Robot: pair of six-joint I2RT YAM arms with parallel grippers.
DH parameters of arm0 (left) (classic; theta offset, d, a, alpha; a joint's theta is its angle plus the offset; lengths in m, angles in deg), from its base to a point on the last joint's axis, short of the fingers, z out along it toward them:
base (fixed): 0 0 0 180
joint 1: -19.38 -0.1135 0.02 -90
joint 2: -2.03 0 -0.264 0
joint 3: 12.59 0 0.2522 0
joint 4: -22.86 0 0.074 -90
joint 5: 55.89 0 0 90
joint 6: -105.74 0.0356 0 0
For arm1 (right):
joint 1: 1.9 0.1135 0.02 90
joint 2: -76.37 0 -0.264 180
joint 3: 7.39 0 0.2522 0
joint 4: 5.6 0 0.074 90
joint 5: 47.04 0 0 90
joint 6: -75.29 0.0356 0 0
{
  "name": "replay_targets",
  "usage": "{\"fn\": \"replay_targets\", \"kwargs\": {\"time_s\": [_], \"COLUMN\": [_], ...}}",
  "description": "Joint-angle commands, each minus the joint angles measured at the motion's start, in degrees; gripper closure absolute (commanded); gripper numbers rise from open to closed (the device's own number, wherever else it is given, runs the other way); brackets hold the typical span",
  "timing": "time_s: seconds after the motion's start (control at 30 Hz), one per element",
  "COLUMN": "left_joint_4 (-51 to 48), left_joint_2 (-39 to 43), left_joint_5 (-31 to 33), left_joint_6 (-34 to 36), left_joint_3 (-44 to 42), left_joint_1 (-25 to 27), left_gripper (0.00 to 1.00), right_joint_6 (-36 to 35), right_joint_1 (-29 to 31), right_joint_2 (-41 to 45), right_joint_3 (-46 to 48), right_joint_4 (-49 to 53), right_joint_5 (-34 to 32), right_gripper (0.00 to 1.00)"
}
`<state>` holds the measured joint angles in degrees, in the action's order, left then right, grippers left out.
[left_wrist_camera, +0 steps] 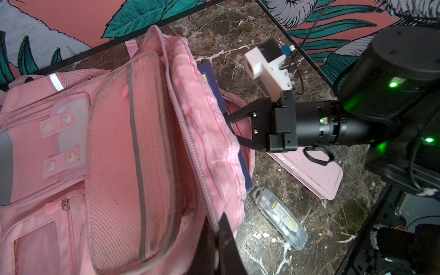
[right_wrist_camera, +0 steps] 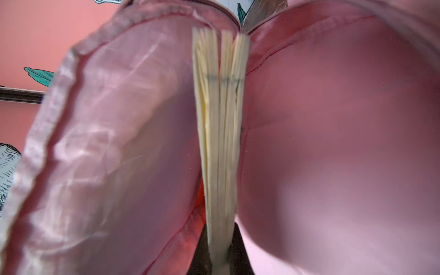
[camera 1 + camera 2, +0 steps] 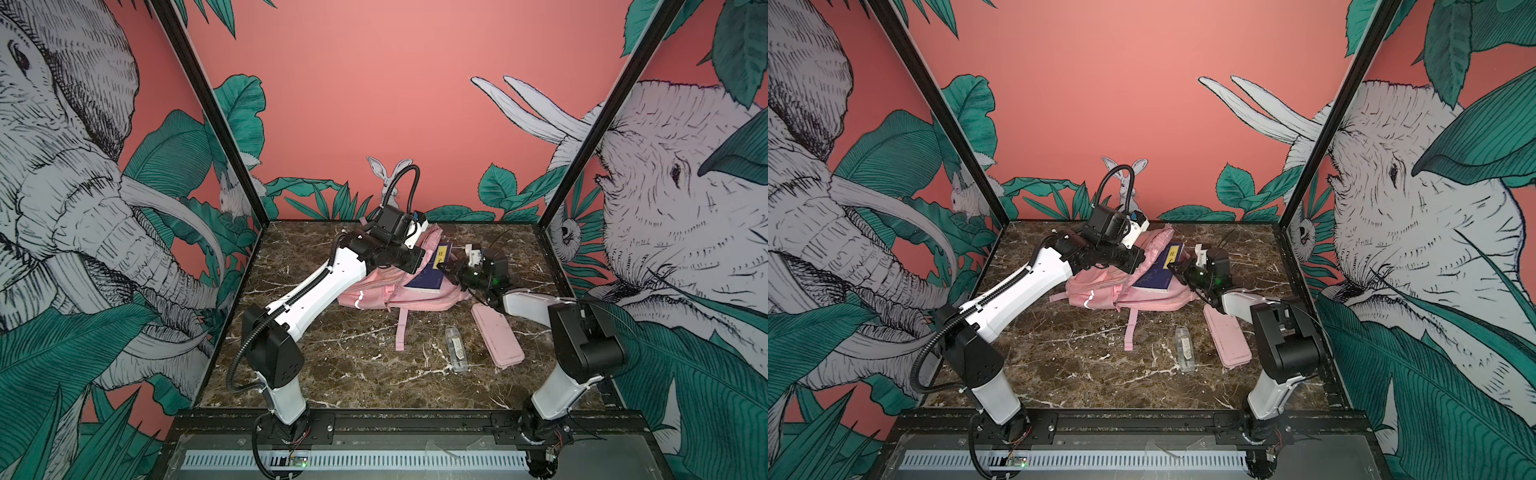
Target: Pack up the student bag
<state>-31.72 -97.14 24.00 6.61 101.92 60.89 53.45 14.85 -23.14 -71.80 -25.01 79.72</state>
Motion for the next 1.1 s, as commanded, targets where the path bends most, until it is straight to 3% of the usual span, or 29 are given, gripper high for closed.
{"fn": "replay_targets", "kwargs": {"time_s": [0.0,0.47,1.07], "left_joint_4": [2.91,3.63,4.69], "left_joint_2": [5.44,5.40,5.40], "left_joint_5": [-1.83,-2.54,-3.67], "left_joint_6": [-0.70,-1.39,-2.38], "left_joint_3": [0.48,-0.41,-1.08], "left_joint_1": [-0.21,-0.30,-0.47], "left_gripper": [1.00,1.00,1.00], "right_joint_6": [3.63,12.14,13.53], "right_joint_1": [2.30,8.63,12.77], "right_joint_2": [-2.39,-18.25,-27.48], "right_joint_3": [-4.03,-17.12,-26.00], "right_joint_4": [-9.03,-16.75,-15.22], "right_joint_5": [-0.66,-2.02,-2.52], "right_gripper": [1.00,1.00,1.00]}}
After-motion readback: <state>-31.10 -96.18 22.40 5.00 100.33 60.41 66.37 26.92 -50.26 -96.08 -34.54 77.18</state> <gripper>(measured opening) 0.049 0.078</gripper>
